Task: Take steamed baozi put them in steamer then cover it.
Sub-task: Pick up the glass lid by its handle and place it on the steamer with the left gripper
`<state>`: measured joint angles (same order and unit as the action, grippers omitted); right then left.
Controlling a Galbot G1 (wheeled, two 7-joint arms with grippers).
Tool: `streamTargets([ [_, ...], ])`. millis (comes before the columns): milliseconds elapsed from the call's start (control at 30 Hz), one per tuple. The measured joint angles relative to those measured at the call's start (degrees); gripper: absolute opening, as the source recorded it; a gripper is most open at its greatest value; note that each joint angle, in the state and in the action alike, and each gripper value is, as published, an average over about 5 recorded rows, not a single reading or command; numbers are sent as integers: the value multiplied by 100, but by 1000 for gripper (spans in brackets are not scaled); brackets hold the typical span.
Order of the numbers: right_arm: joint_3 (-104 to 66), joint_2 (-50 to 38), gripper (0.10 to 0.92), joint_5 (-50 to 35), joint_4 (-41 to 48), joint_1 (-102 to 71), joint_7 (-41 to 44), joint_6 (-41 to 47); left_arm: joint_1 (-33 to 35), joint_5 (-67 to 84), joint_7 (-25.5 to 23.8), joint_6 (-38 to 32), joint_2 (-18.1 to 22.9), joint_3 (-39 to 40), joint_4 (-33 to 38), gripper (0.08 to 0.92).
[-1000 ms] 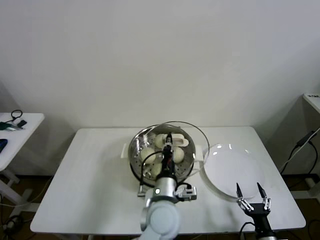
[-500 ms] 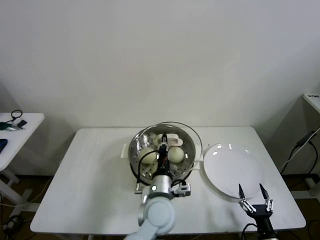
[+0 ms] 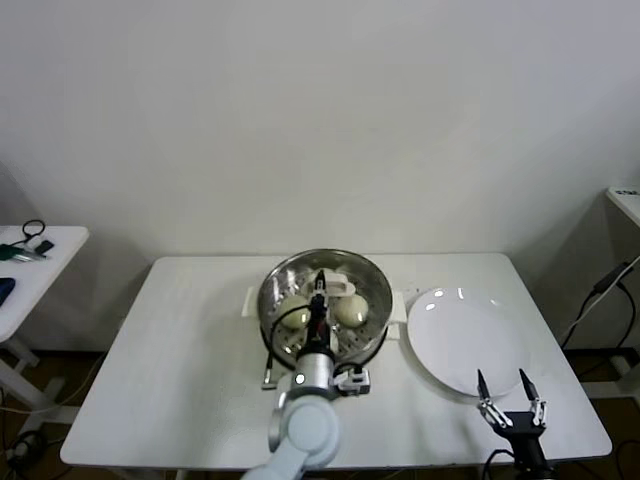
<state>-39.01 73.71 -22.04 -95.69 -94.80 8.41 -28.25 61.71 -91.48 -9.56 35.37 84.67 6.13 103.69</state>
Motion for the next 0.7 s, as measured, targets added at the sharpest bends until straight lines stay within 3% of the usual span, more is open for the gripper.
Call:
streamTargets([
  [500,40,13,823,15,19,-10,33,-40,61,57,115,-98,-65,-65,4,142],
  [700,52,24,823,22,-14,-9,60,-27,43,252,211,-76,-137,-34,85,267],
])
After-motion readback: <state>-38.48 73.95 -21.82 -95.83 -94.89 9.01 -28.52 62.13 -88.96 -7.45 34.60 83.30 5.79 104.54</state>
